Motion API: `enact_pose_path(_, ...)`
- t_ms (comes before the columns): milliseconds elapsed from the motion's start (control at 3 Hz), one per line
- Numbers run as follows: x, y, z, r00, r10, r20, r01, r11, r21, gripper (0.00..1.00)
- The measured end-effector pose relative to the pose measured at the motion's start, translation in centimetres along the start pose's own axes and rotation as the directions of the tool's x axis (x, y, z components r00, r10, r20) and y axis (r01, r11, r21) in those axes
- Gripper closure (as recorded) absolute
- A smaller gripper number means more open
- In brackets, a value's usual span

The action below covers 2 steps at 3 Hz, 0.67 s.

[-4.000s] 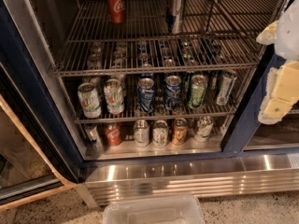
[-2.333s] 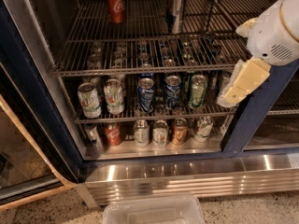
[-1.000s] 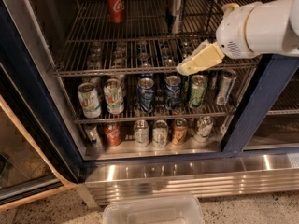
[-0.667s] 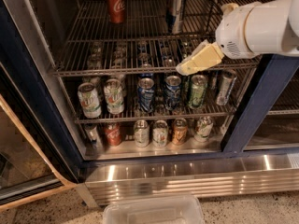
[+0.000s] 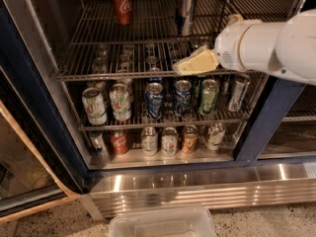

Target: Pick redbull can from top shelf of fridge

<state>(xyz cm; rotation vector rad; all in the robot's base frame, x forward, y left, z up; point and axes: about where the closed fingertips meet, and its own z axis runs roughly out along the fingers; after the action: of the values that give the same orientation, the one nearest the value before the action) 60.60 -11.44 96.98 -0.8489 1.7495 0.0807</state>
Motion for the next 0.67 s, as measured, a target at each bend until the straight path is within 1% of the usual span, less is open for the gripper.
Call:
enact_pose_path(333,-0.1,-0.4,1.8,0.995,0.081,0.057,-0.083,0.9957,0.04,0.0)
enact_pose_path(667,-1.1,-1.8,4.1,0.983,0.136,0.124,-0.147,0.9851,0.089,0.0)
